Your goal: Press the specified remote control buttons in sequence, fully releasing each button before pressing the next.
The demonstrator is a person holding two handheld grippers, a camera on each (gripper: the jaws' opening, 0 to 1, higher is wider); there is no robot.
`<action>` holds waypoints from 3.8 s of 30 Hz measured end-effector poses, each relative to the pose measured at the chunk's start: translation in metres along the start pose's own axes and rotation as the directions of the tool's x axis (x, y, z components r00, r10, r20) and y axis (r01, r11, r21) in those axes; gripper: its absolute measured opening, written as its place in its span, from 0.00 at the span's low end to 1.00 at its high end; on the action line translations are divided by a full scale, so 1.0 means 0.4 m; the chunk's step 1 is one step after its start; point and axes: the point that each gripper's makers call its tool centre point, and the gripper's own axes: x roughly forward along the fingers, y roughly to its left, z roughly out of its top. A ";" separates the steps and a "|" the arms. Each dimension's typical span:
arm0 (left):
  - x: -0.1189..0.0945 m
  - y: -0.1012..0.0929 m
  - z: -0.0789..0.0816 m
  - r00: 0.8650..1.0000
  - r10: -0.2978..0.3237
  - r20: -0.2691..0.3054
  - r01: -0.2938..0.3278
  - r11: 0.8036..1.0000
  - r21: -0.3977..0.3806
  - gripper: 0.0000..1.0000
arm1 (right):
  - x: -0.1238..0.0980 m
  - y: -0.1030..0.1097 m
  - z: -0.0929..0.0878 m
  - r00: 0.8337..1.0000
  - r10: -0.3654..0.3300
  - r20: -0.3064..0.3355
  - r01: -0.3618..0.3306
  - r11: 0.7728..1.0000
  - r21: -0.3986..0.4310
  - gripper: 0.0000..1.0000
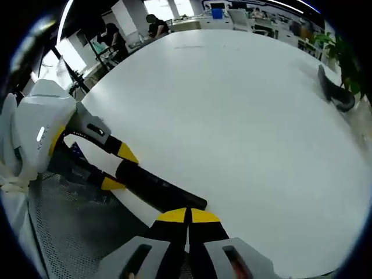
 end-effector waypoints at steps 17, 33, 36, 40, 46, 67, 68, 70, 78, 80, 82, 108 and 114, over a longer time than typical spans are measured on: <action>-0.005 -0.008 -0.004 0.997 0.022 0.074 -0.020 0.999 -0.032 0.24 | 0.021 -0.007 -0.014 0.999 0.044 -0.028 -0.042 0.995 0.094 0.00; -0.012 -0.023 0.006 0.902 0.109 0.418 -0.058 0.989 -0.133 0.25 | 0.022 -0.005 -0.014 1.000 0.019 -0.011 -0.018 0.998 0.057 0.00; -0.011 -0.020 0.009 0.905 0.100 0.412 -0.046 0.989 -0.139 0.25 | 0.022 -0.007 -0.013 0.999 0.045 0.001 -0.044 0.993 0.112 0.00; -0.010 -0.021 0.008 0.902 0.095 0.421 -0.046 0.991 -0.124 0.25 | 0.018 -0.008 -0.013 0.998 0.063 0.016 -0.065 0.985 0.160 0.00; -0.010 -0.021 0.009 0.899 0.084 0.429 -0.034 0.992 -0.121 0.25 | 0.019 -0.005 -0.009 0.998 0.058 0.010 -0.059 0.986 0.153 0.00; -0.008 -0.035 0.023 0.890 0.062 0.451 -0.017 0.994 -0.104 0.25 | 0.024 0.010 -0.006 0.995 0.095 0.019 -0.097 0.981 0.171 0.00; -0.008 -0.035 0.025 0.889 0.062 0.455 -0.016 0.994 -0.104 0.25 | 0.024 0.009 -0.007 0.995 0.098 0.019 -0.100 0.979 0.178 0.00; -0.007 -0.037 0.028 0.882 0.061 0.467 -0.016 0.995 -0.100 0.25 | 0.024 0.007 -0.009 0.994 0.109 0.020 -0.111 0.972 0.205 0.00; -0.006 -0.036 0.029 0.882 0.061 0.467 -0.015 0.995 -0.101 0.25 | 0.026 0.014 -0.008 0.997 0.079 0.021 -0.081 0.987 0.140 0.00; -0.006 -0.036 0.029 0.882 0.061 0.467 -0.015 0.995 -0.101 0.25 | 0.026 0.012 -0.008 0.997 0.076 0.019 -0.078 0.987 0.139 0.00; -0.006 -0.036 0.029 0.882 0.061 0.467 -0.016 0.995 -0.100 0.25 | 0.026 0.011 -0.008 0.997 0.080 0.017 -0.082 0.986 0.145 0.00; -0.002 -0.041 0.038 0.880 0.049 0.473 -0.011 0.997 -0.083 0.25 | 0.029 0.031 -0.011 0.992 0.126 0.007 -0.125 0.980 0.156 0.00; -0.002 -0.040 0.038 0.879 0.049 0.475 -0.011 0.996 -0.083 0.25 | 0.029 0.032 -0.010 0.992 0.129 0.008 -0.128 0.978 0.164 0.00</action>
